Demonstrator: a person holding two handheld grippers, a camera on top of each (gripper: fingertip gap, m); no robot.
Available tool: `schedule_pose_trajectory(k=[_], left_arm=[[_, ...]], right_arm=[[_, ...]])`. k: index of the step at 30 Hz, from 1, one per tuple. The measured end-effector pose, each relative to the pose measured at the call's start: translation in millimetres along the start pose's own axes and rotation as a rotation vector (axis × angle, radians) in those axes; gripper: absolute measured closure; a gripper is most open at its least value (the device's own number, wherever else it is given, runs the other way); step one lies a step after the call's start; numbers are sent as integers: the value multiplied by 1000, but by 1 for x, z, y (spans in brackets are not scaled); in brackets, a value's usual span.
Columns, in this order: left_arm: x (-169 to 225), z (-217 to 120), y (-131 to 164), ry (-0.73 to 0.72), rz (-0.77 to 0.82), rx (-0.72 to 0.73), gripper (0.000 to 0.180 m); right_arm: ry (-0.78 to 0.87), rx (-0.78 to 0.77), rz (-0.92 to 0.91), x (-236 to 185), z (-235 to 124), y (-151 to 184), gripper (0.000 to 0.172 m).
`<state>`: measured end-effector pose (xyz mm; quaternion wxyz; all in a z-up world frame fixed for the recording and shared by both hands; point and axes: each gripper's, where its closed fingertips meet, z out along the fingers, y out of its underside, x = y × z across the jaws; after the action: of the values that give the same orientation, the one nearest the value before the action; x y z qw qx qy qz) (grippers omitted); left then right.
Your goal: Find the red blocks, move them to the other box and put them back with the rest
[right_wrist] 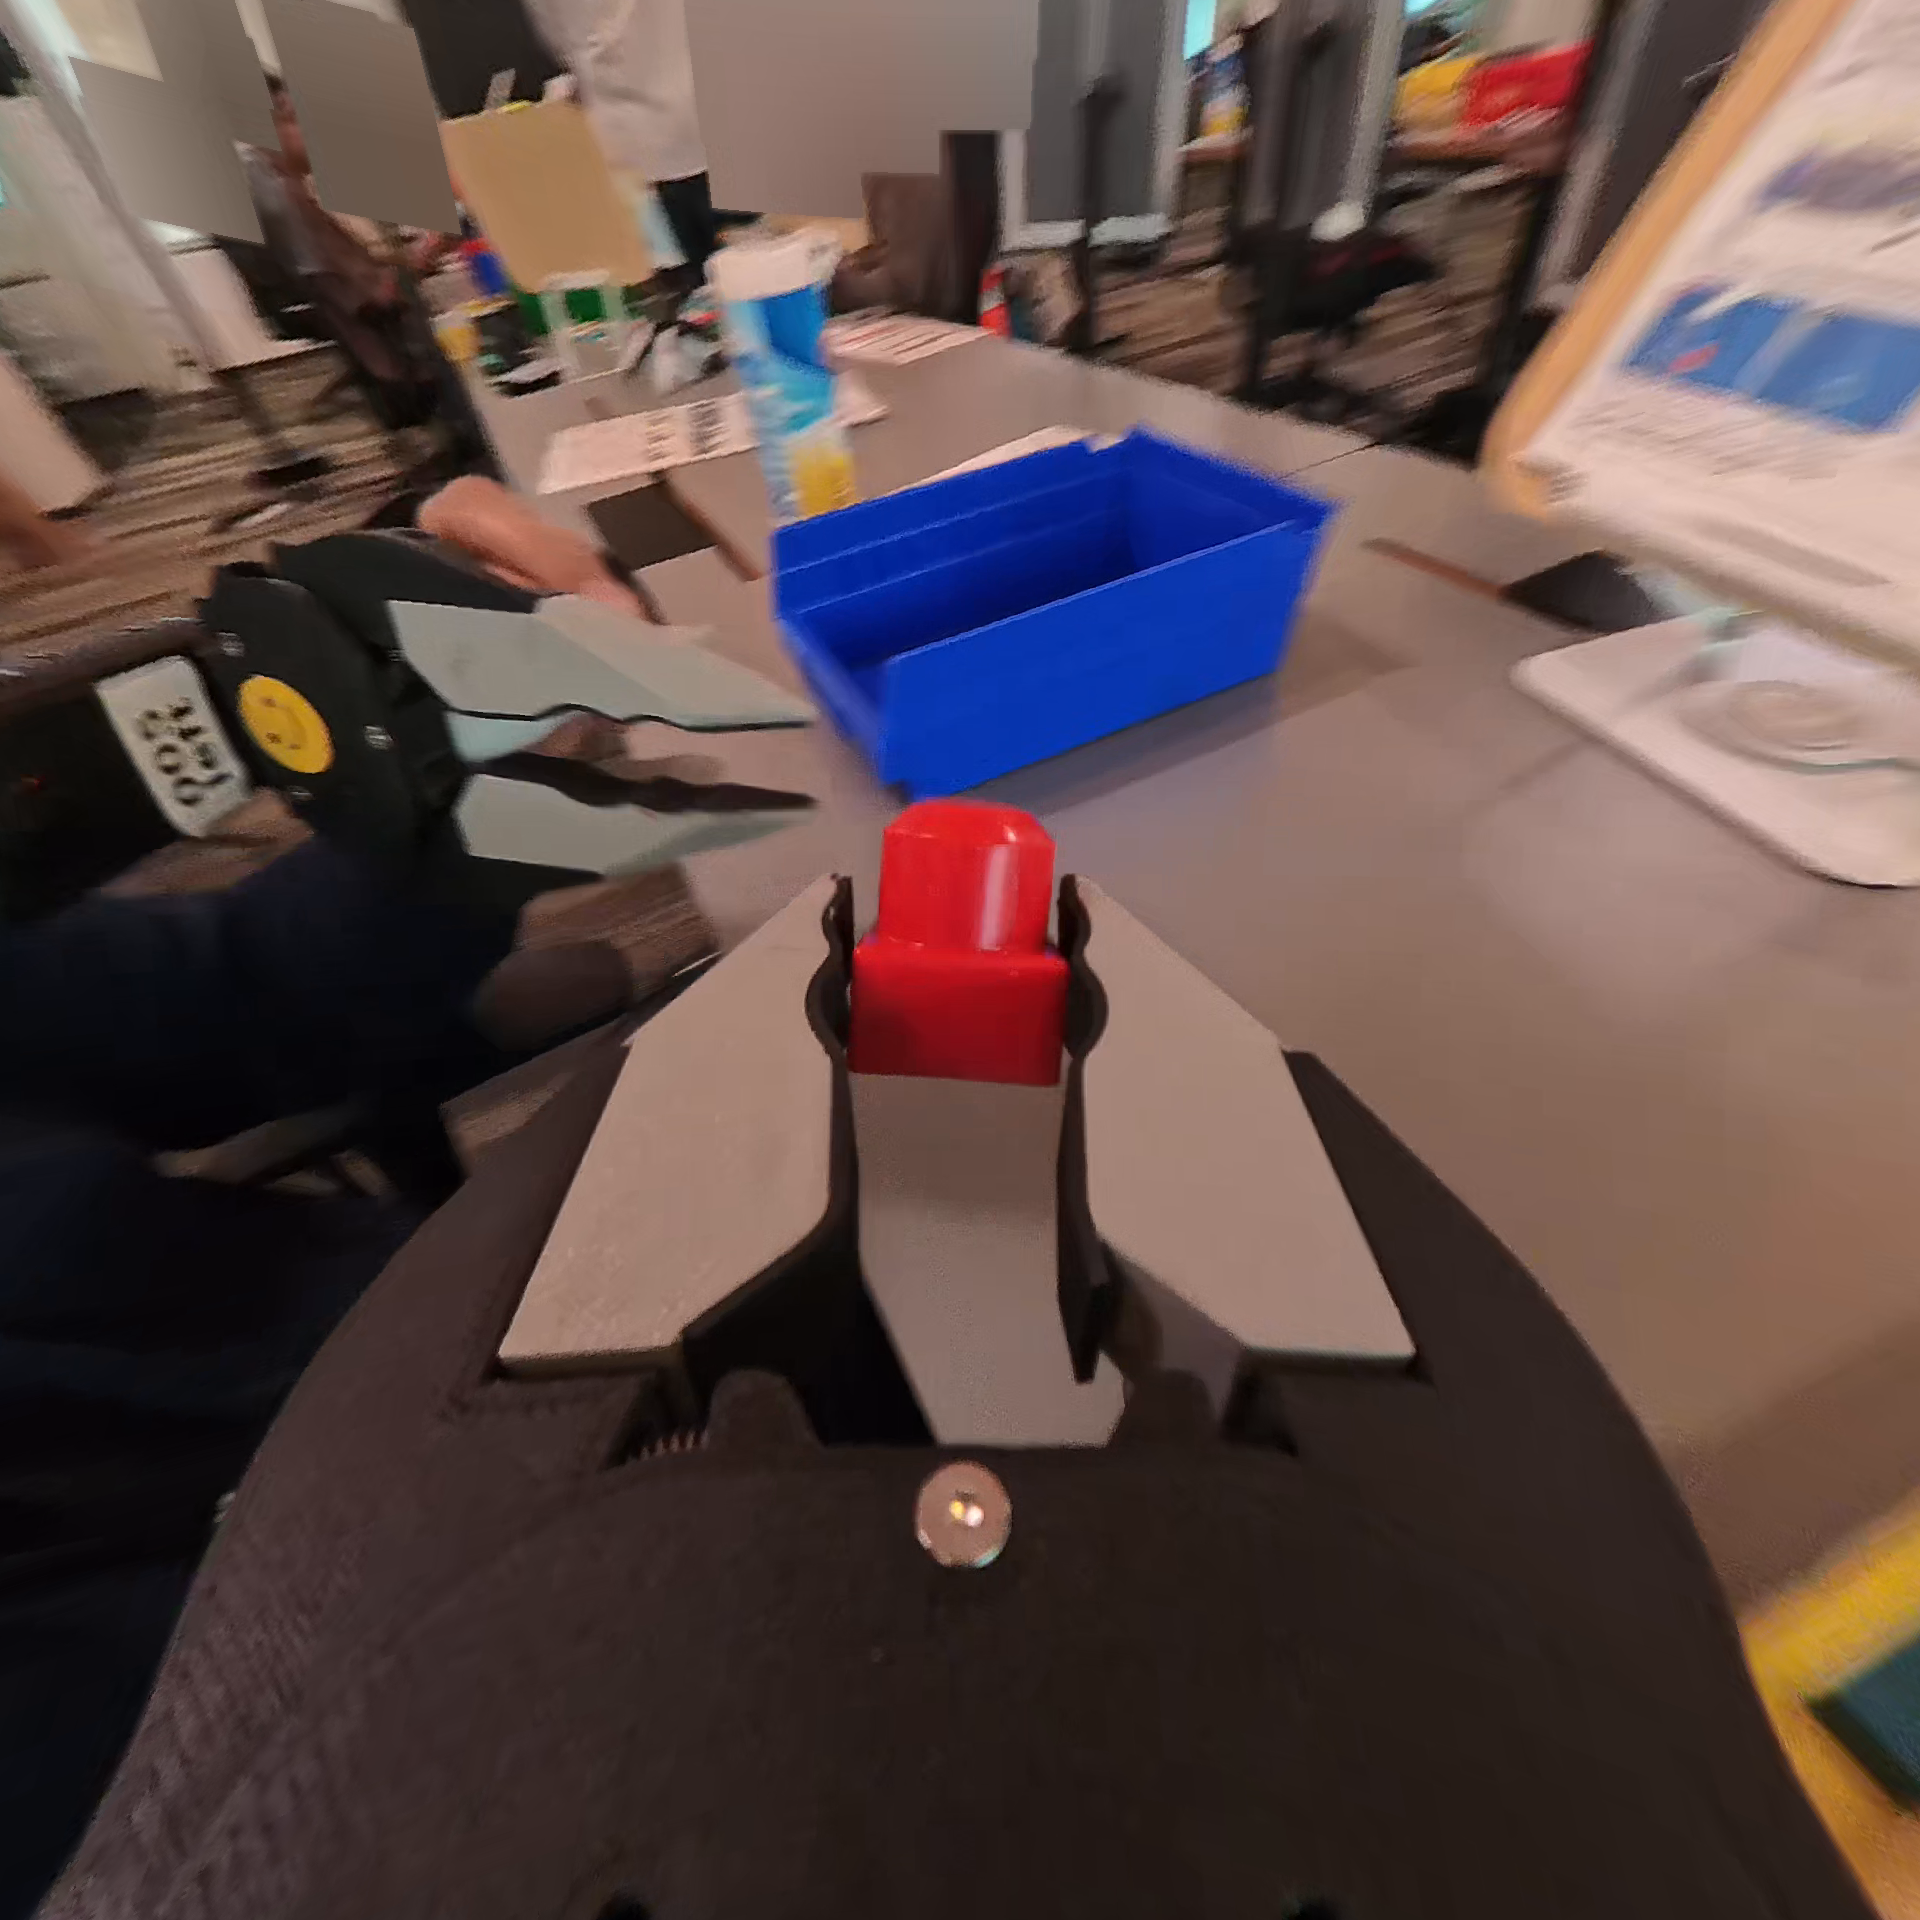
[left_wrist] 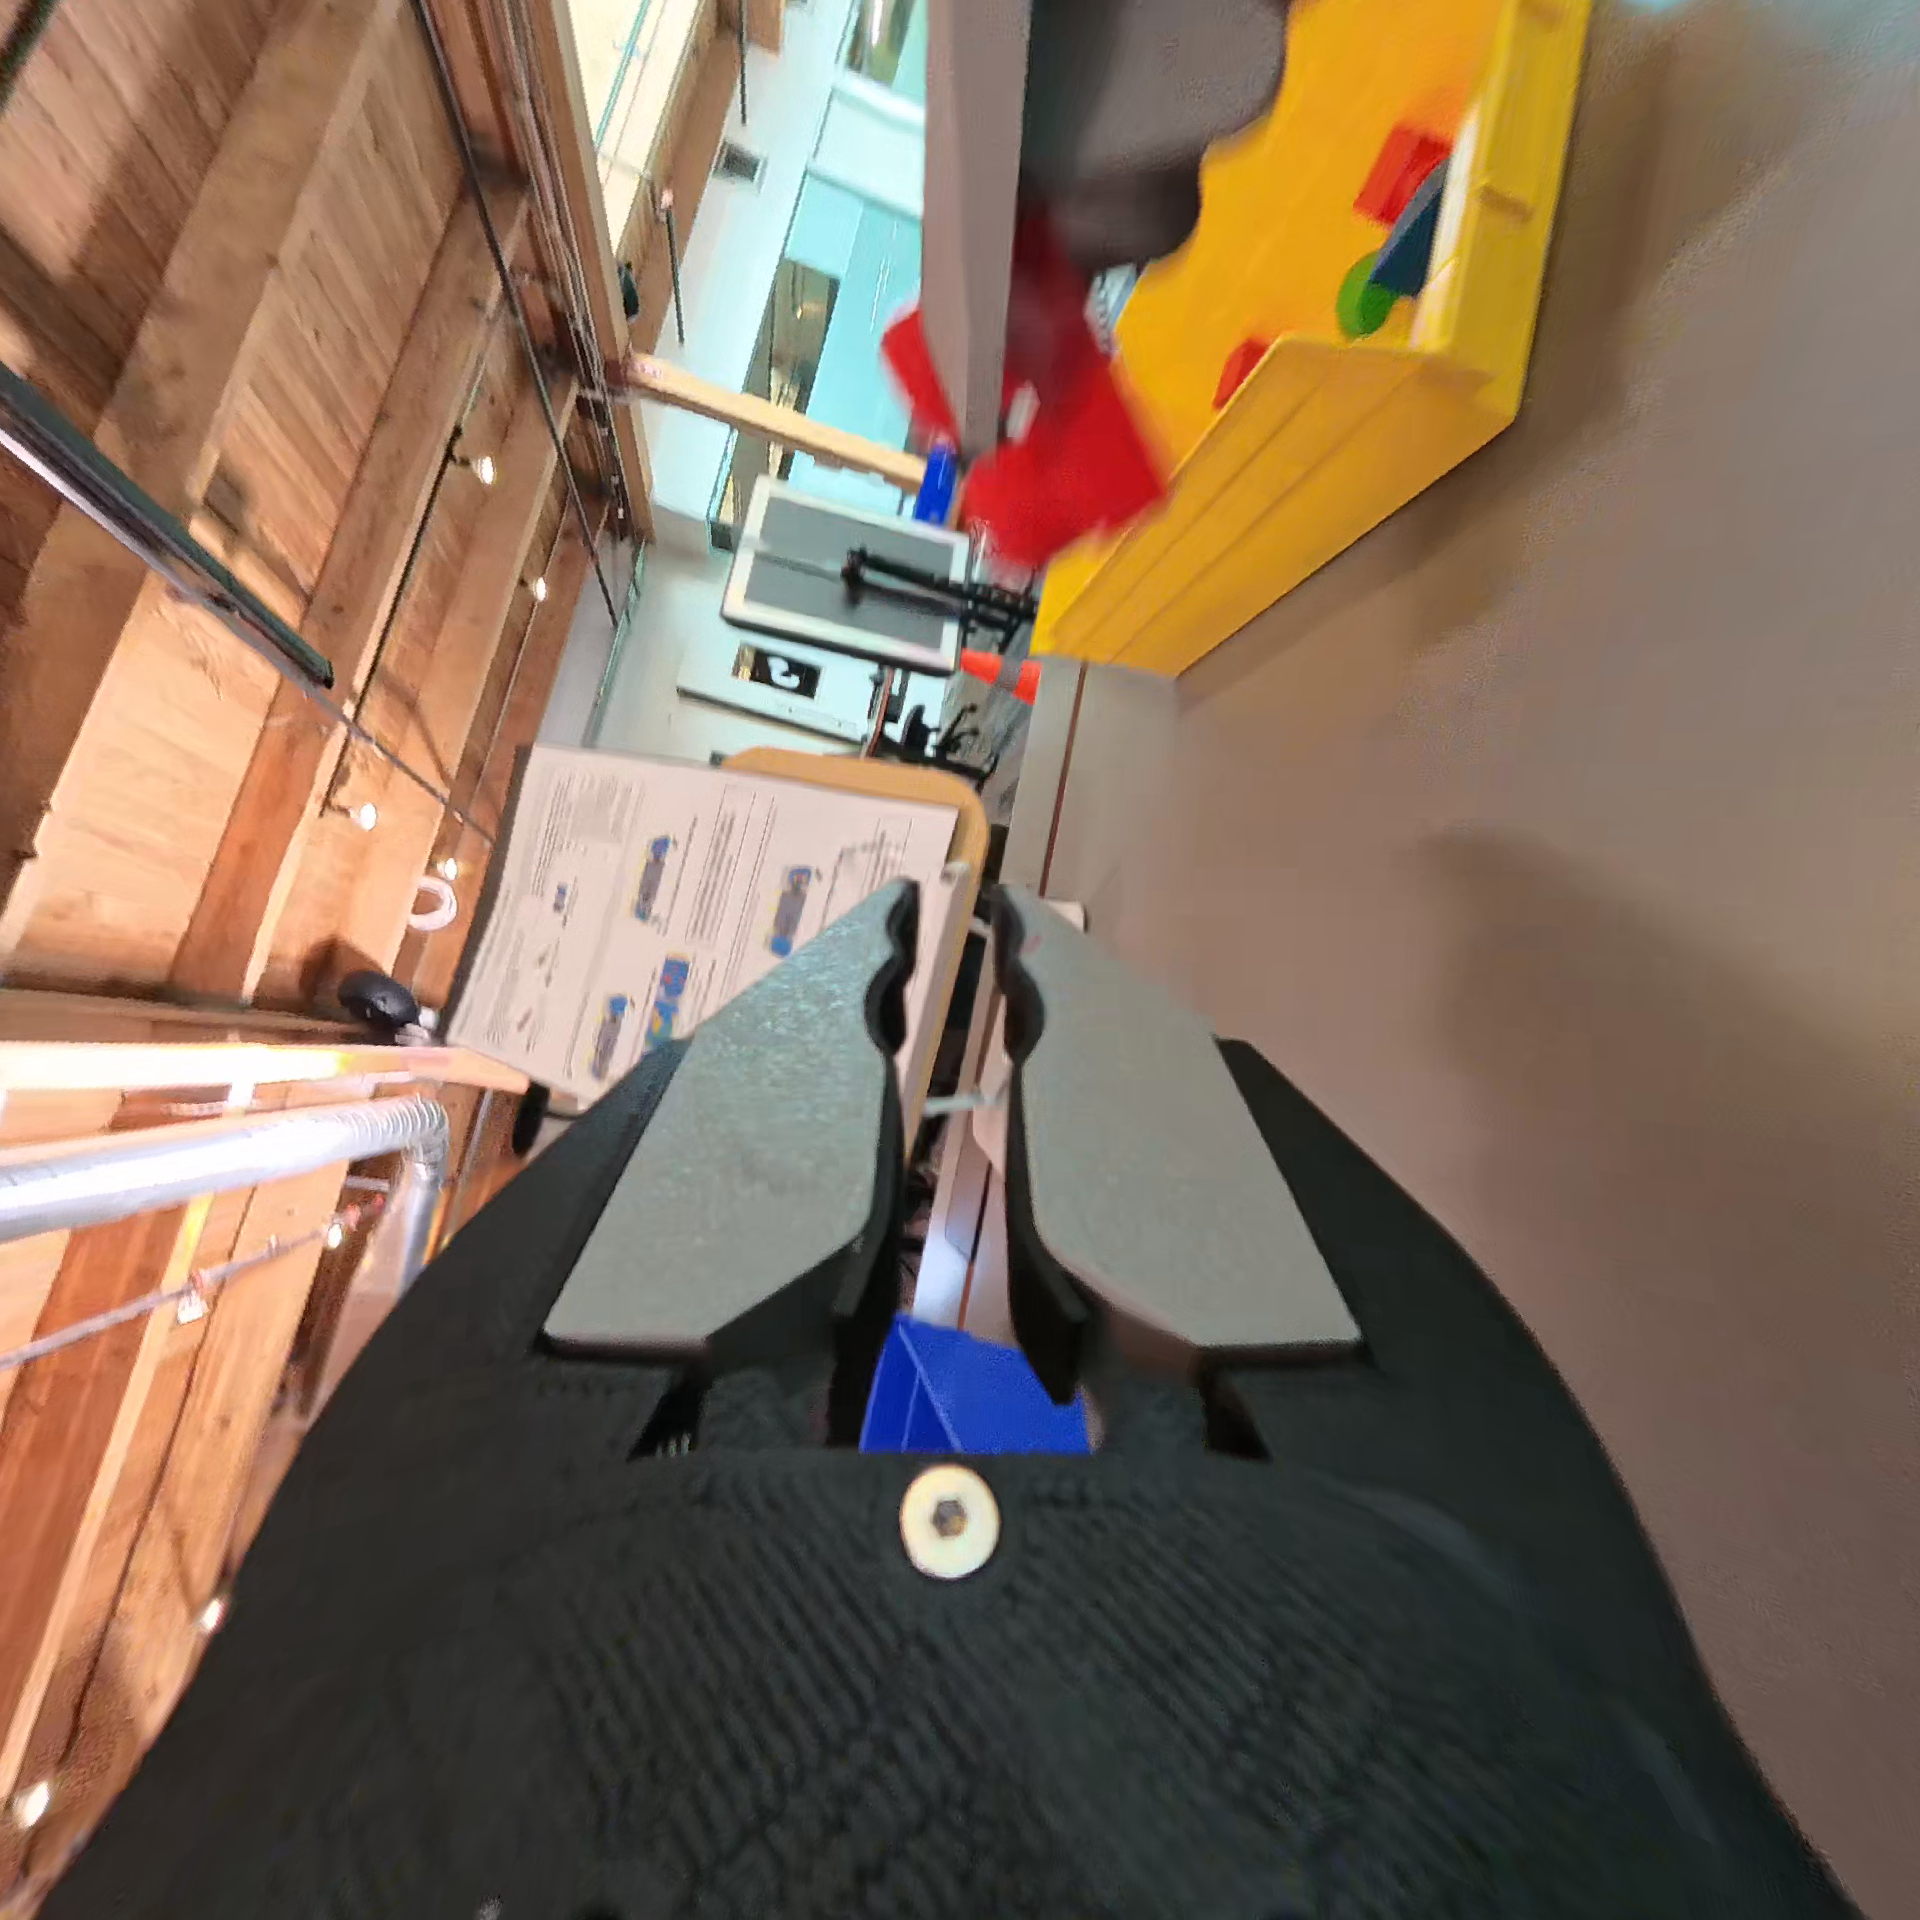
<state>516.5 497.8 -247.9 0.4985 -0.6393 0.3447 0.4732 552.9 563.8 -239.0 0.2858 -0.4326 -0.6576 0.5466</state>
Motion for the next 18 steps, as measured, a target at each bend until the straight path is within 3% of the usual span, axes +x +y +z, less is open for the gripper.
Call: schedule_pose_trajectory(k=[2,7,10,13,18], left_arm=[[-16,-6,21,-33,-43,-62,180],[-57,-24,55,-145,-176,-137,180],[-69,-29,60,-161,-274,-117,180],[-69,-28,68,-148,-326,-132,180],[-62,-23,71,-139,-289,-168,180]], right_arm=[[162,70,-25,31,-37,-17,135],[548,303,-86,80,-151,-55,135],[717,293,-101,101,-193,-50,136],[759,255,-40,132,-200,-32,135],[678,34,136,185,-149,31,135]])
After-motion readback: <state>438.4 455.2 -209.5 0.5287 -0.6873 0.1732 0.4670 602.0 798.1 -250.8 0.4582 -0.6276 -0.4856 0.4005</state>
